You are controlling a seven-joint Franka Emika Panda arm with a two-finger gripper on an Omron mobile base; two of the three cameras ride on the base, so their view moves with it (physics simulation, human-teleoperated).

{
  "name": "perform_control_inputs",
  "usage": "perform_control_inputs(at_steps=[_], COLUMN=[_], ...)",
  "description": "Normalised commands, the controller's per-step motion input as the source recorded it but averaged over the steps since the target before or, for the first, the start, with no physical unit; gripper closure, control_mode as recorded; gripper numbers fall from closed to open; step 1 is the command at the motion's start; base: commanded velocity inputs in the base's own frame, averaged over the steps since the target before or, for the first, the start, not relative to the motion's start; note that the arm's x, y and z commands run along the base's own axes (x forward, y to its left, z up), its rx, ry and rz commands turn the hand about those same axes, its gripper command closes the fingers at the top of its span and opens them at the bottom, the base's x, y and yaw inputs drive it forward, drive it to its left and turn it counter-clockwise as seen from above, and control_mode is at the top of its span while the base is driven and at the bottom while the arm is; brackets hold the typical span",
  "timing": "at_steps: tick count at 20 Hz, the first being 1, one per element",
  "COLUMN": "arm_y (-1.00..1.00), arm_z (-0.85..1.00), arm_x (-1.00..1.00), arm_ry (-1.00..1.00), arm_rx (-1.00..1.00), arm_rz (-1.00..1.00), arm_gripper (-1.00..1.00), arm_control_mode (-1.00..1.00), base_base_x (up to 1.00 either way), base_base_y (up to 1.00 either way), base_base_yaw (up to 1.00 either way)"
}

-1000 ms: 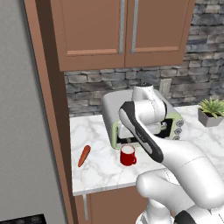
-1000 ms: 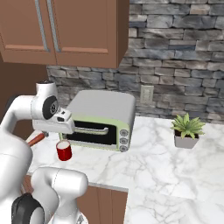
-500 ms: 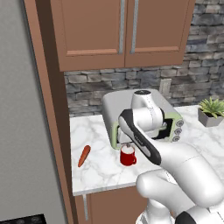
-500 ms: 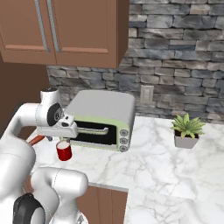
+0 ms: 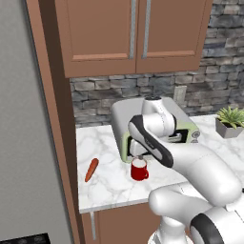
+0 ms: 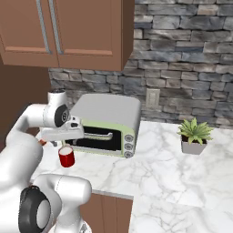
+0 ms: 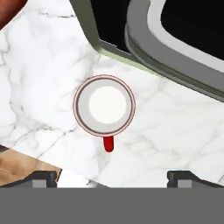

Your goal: Pick the mug from the counter and place it inside the microwave. Then close the microwave.

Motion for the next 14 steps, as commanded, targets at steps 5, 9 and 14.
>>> perform_control_inputs(at_steps=[5, 9, 14], arm_y=[0.00, 0.00, 0.00], arm_z=[-0.17, -0.18, -0.22], arm_x=[-0.13, -0.32, -0.10], arm_ry=[0.02, 0.00, 0.00], arm_rx=[0.00, 0.00, 0.00], arm_rz=[0.18, 0.01, 0.00], arm_gripper=[-1.00, -1.00, -1.00], arm_control_mode=[-1.00, -1.00, -1.00], base_base_x=[0.00, 0.00, 0.00], base_base_y=[0.00, 0.00, 0.00], base_base_yaw=[0.00, 0.00, 0.00])
